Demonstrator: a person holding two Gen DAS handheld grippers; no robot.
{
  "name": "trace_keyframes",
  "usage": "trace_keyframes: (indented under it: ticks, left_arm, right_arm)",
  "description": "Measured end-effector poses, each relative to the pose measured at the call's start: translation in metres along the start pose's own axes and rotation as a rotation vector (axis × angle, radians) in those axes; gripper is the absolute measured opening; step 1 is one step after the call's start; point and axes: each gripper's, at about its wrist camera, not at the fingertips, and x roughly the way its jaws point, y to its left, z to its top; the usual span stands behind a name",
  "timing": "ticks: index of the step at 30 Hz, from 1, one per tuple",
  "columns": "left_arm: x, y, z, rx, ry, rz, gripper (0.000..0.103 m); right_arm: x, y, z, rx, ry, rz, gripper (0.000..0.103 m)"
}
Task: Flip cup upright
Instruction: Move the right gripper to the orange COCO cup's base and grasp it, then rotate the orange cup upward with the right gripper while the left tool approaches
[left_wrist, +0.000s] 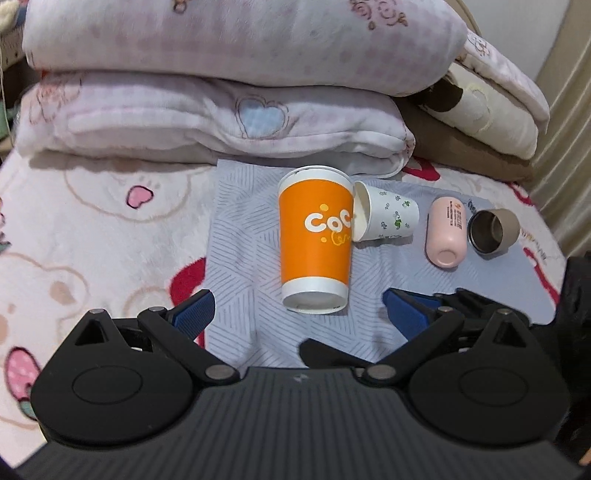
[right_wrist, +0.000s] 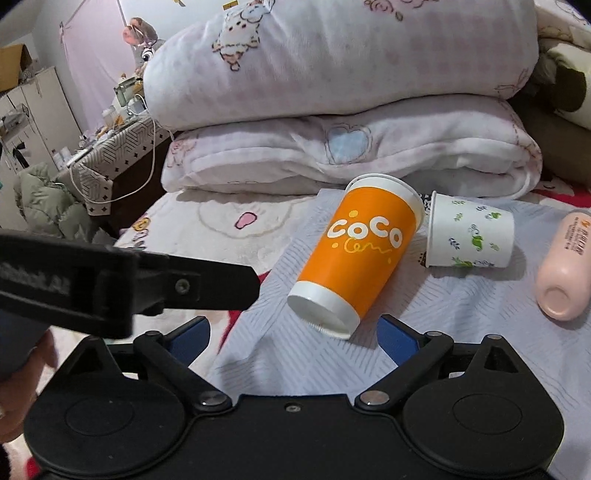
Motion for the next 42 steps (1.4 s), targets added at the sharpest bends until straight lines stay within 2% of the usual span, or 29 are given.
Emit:
trace_keyframes:
  ticks: [4,8,18,24,28,36,42]
  left_arm:
    - [0.016,0.008,-0.003,-0.006,-0.006,-0.034,0.1]
    - [0.03,0.016,-0.005,-0.057,-0.017,-0.071,0.1]
    - [0.041,0.034,-0.005,-0.12,-0.015,-0.114,0.1]
    - [0.048,0.036,-0.008,-0.128,-0.004,-0.122,0.1]
    - [0.054,0.037,-0.01,-0.15,0.003,-0.146,0.1]
    - [0.057,0.026,-0.011,-0.131,0.018,-0.168,0.1]
    - [0.055,0.014,-0.014,-0.087,0.059,-0.172,0.1]
  right_arm:
    - [0.017,0.002,-0.001,-0.002,-0.022,-0.046,0.098]
    - [0.03,-0.005,-0.003,0.042,-0.036,-0.091,0.098]
    - [0.053,-0.011,-0.001,0.112,-0.053,-0.084,0.099]
    - [0.062,-0.011,-0.001,0.097,-0.042,-0.124,0.098]
    - [0.064,-0.013,-0.002,0.083,-0.03,-0.138,0.077]
    - [0.056,-0.014,-0.004,0.02,0.001,-0.148,0.075]
    - [0.037,-0.01,-0.004,-0.079,0.044,-0.105,0.074]
